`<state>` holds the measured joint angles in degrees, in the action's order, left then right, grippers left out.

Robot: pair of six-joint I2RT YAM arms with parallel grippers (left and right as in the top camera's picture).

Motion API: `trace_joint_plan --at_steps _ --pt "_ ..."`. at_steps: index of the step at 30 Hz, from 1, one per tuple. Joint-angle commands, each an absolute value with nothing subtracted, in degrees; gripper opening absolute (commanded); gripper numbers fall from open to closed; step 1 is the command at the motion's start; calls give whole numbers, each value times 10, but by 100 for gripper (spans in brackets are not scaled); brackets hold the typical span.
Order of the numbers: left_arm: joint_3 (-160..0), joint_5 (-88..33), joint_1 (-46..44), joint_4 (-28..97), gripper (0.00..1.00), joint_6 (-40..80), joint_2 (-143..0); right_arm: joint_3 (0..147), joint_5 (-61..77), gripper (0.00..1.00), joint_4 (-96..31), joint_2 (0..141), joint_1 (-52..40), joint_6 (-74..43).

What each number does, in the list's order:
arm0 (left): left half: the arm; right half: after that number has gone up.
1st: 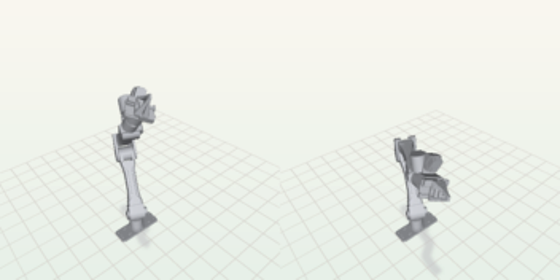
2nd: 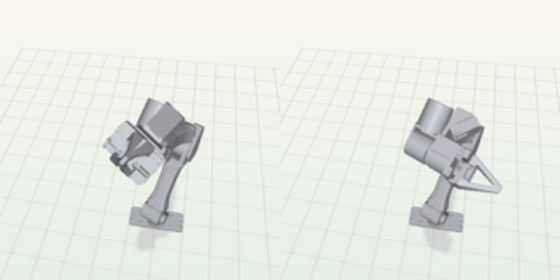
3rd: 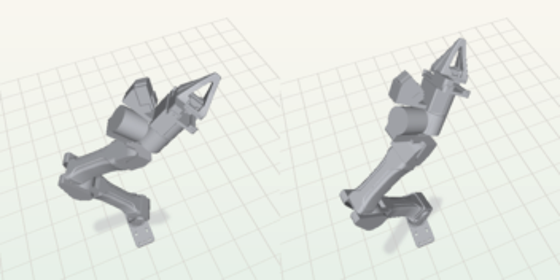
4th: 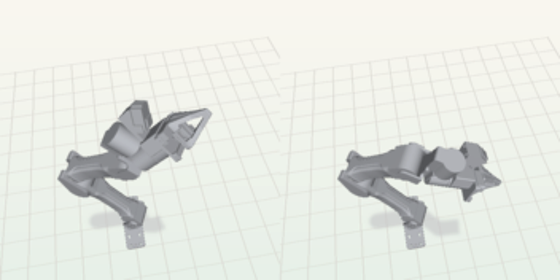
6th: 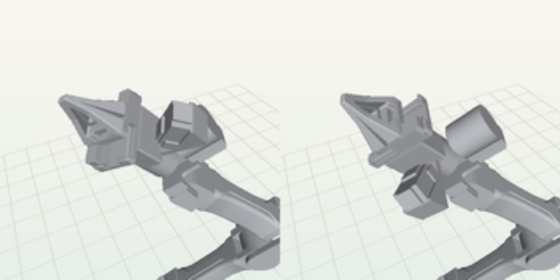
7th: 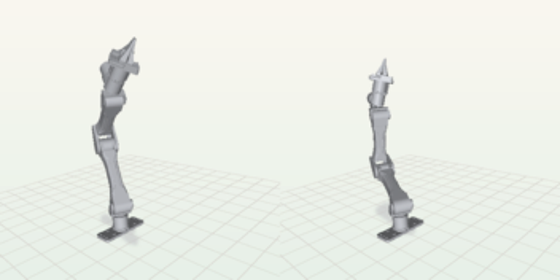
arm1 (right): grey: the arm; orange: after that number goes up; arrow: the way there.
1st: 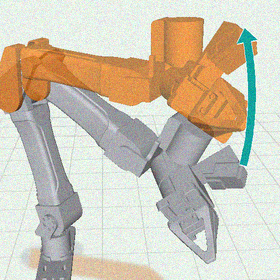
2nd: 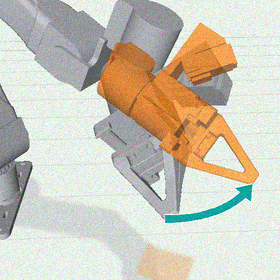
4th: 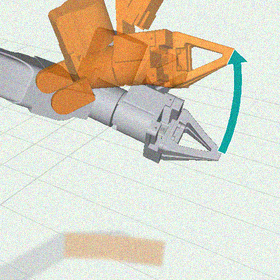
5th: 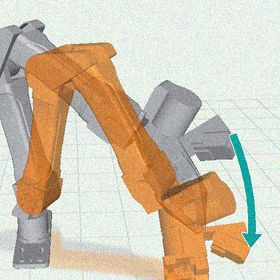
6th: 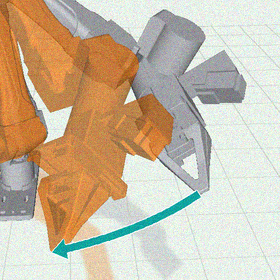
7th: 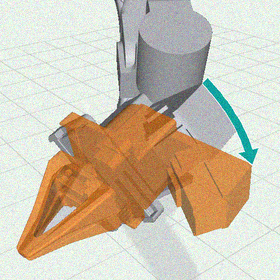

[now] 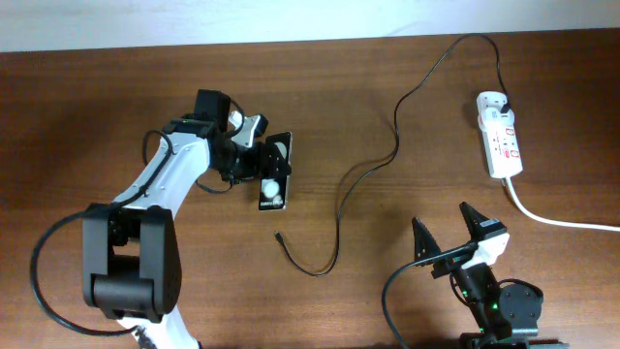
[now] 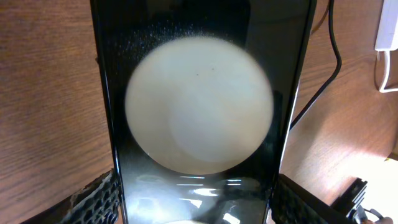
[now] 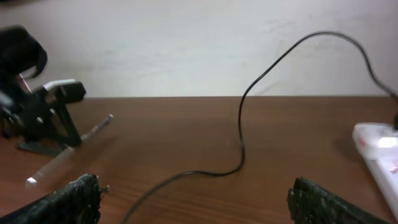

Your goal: Plug charger to phone and switch on socket

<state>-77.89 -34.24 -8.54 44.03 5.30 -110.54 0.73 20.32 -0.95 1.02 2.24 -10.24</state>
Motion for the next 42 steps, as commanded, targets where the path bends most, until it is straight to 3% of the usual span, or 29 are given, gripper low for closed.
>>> trace_joint_plan --at_steps 1,6,15,18,20,28,35,39,42 --pt "-779 -367 -82 437 62 34 -1088 67 215 99 -32 12 19 -172" --pt "-779 -367 -82 437 62 34 -1088 212 225 99 -120 138 19 -177" --pt "-779 -367 -82 437 63 34 -1088 645 352 99 -430 621 19 -142" --pt "-779 -367 -82 436 63 34 -1088 672 509 99 -413 721 19 -172" --pt "-779 -367 -82 436 64 34 -1088 672 555 82 -402 780 1 -168" --pt "-779 -367 -82 436 64 34 -1088 672 437 81 -314 972 -187 -156" --pt "-779 -367 -82 438 65 34 -1088 672 432 81 -113 1110 -282 -246" --pt "-779 -367 -82 442 65 43 -1088 672 322 80 -81 1118 -317 -301" --pt "-779 -367 -82 444 65 45 -1088 672 318 65 -56 1118 -319 -332"
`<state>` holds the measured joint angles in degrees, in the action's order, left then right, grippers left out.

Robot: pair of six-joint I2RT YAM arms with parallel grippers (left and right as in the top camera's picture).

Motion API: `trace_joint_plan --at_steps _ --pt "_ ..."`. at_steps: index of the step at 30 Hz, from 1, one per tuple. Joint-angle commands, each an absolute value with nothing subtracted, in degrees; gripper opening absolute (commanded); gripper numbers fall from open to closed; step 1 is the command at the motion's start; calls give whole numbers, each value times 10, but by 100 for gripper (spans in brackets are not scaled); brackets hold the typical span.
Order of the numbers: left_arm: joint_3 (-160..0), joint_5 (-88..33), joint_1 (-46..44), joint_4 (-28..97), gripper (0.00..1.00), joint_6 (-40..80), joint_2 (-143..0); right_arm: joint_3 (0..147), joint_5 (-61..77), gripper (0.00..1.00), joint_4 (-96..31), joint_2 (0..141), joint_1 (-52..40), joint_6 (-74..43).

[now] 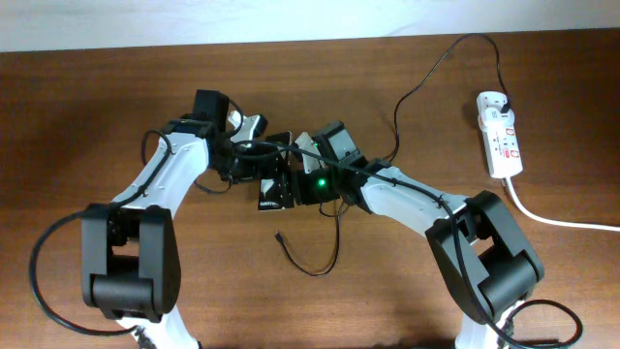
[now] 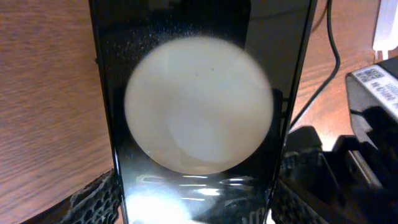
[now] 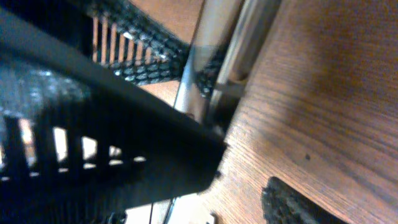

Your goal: Plug charger to phone and switch on socket

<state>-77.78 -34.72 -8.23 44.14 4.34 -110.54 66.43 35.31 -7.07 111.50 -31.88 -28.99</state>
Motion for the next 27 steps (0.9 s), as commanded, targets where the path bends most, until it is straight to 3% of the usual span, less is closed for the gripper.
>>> trace_joint_plan --at_steps 1,4,8,12,22,24,25,27 --pt "-779 -367 -82 444 65 45 -1088 672 318 59 -51 1118 -319 -335" --pt "-779 -367 -82 444 65 45 -1088 672 319 54 -43 1118 -319 -336" --pt "-779 -367 -82 444 65 55 -1088 672 319 38 -22 1118 -319 -368" --pt "-779 -367 -82 444 65 67 -1088 672 329 36 -6 1118 -319 -370" --pt "-779 -367 -82 443 67 83 -1088 672 343 11 8 1118 -320 -369" --pt "-779 -367 -82 441 71 83 -1088 672 376 11 7 1118 -319 -370" --pt "-779 -367 -82 439 74 83 -1088 672 382 4 7 1117 -317 -370" --pt "-780 -367 -77 437 77 83 -1088 672 416 4 13 1117 -308 -369"
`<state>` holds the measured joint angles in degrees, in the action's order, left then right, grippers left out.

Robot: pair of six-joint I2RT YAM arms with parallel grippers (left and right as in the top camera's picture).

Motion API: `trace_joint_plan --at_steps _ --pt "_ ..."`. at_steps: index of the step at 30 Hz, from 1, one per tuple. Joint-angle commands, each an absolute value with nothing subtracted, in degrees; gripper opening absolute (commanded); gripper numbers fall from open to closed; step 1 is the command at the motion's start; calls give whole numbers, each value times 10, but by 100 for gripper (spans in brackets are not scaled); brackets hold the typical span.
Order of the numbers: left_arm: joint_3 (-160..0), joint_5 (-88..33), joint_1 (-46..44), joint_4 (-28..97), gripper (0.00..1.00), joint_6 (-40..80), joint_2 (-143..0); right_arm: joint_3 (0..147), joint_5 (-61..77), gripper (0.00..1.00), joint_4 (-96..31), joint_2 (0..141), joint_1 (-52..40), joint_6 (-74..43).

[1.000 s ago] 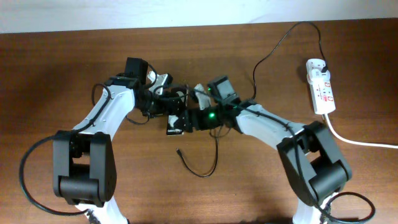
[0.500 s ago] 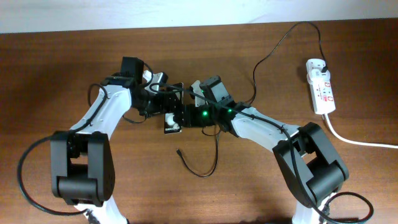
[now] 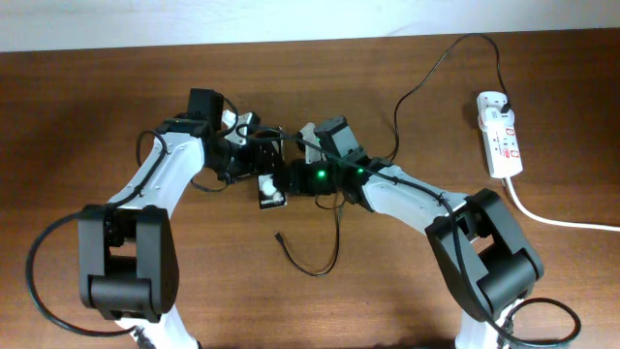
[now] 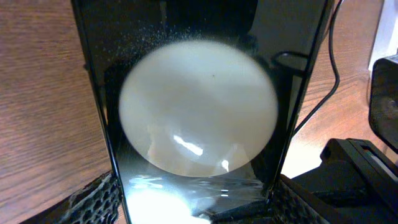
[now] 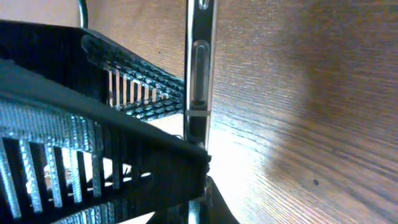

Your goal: Plug charger to phone and switch on socket

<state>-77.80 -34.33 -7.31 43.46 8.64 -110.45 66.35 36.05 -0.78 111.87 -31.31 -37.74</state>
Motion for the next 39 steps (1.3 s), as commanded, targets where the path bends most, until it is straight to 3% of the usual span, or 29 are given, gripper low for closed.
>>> trace_joint_plan --at_steps 1,5,9,12,17,24,27,30,34,37,39 --pt "-781 -372 -70 435 78 83 -1088 672 443 4 25 1117 -302 -367" --pt "-781 -585 -13 389 76 43 -1086 672 578 4 125 1117 -281 -363" --pt "-781 -788 24 297 74 27 -1086 672 613 4 185 1117 -277 -363" --pt "-781 -888 25 241 63 27 -1086 672 609 4 202 1117 -277 -365" --pt "-781 -902 25 234 64 27 -1086 672 605 4 321 1117 -257 -441" --pt "-781 -896 19 231 59 1 -1086 672 574 4 332 1117 -254 -488" --pt "-781 -896 20 225 34 1 -1086 672 574 4 286 1117 -254 -483" --pt "-781 -896 20 225 19 1 -1086 672 574 4 283 1117 -254 -483" --pt "-781 -896 20 225 3 1 -1086 672 588 4 277 1117 -254 -483" --pt "-781 -896 20 225 0 1 -1086 672 587 4 270 1117 -254 -483" --pt "-781 -896 20 225 0 1 -1086 672 585 27 259 1117 -254 -483"
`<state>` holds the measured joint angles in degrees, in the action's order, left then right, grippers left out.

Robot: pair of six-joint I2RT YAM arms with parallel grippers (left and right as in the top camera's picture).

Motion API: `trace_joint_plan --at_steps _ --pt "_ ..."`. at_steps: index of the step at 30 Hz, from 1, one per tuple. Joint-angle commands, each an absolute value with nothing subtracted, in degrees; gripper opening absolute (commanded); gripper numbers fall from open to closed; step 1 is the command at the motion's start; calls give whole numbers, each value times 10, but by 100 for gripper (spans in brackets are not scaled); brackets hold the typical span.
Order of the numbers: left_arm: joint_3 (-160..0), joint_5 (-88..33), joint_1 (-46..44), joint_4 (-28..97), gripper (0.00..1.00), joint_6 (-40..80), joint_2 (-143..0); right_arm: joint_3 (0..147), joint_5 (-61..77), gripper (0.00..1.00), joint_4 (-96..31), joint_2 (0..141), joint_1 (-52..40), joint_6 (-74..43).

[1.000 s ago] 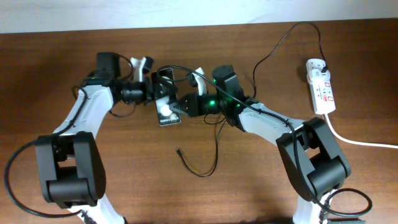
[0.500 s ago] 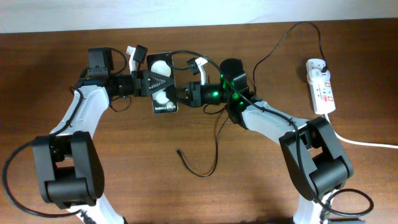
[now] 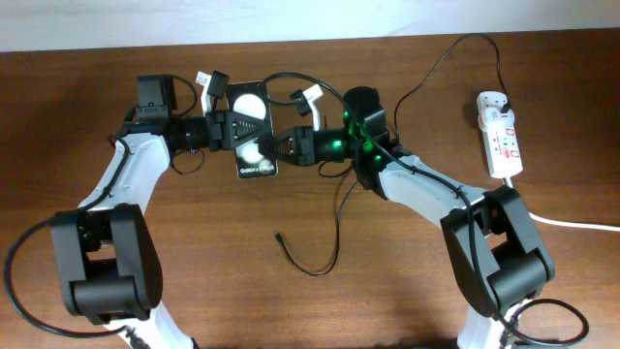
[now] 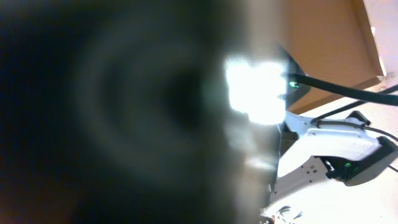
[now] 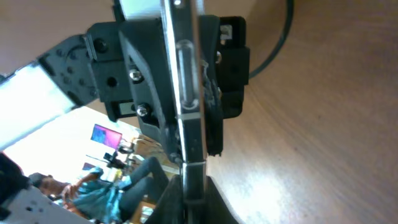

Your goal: Plug charger to phone and switch on socket

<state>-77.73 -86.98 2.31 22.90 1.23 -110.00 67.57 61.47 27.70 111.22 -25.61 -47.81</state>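
Note:
The black phone [image 3: 254,136] with a white round disc on it is held off the table, toward the back left of centre. My left gripper [image 3: 230,131] is shut on its left edge. My right gripper [image 3: 281,145] is shut on its right edge. In the right wrist view the phone's thin edge [image 5: 186,106] runs up from between my right gripper's [image 5: 189,180] fingers. The left wrist view is dark and blurred, blocked by the phone. The black charger cable [image 3: 341,208] lies on the table, its free plug [image 3: 278,236] in front of the phone. The white socket strip [image 3: 500,136] lies far right.
A thick white cord [image 3: 552,218] runs from the socket strip to the right edge. The black cable loops up past the table's back edge [image 3: 465,39] to the strip. The wooden table [image 3: 194,271] is bare in front and at the left.
The phone has moved back and to the left, from beside the table's middle to a raised spot, and now shows its face to the overhead camera. Both grippers moved with it.
At first my left gripper was shut on the phone low on the table and my right arm was parked open at the front right. Then my right arm was across at the phone, later at its edge. Now both hold it raised.

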Motion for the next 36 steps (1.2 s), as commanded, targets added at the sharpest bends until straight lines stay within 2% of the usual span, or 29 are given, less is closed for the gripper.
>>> trace_joint_plan --at_steps 1,2,3,5,7,10,12,16,18,21,24,25,31,36 --pt "-781 -896 20 225 0 1 -1086 672 585 35 257 1117 -254 -483" --pt "-781 -891 20 225 0 1 -1086 672 585 50 257 1117 -253 -483" --pt "-781 -874 21 225 0 1 -1086 672 585 60 257 1117 -249 -483" --pt "-781 -797 22 234 0 2 -1086 672 603 72 257 1117 -236 -483" --pt "-780 -638 21 276 0 2 -1086 672 618 83 240 1117 -224 -456" --pt "-780 -433 12 349 0 2 -1086 672 601 85 122 1117 -221 -356" --pt "-780 -362 0 379 0 2 -1086 672 568 85 29 1117 -222 -285" --pt "-781 -208 -54 415 0 37 -1086 672 425 87 -199 1117 -222 -150" --pt "-794 -125 -87 433 0 70 -1086 672 332 89 -274 1117 -222 -137" --pt "-804 -18 -131 450 0 98 -1086 672 301 90 -292 1117 -222 -137" --pt "-803 18 -161 471 0 113 -1088 672 301 91 -292 1117 -222 -137" --pt "-803 47 -176 481 4 113 -1088 672 301 100 -292 1117 -222 -137" --pt "-769 56 -184 472 1 128 -1088 672 301 99 -294 1117 -222 -137" --pt "-747 56 -184 448 4 128 -1088 672 301 99 -294 1117 -222 -137"
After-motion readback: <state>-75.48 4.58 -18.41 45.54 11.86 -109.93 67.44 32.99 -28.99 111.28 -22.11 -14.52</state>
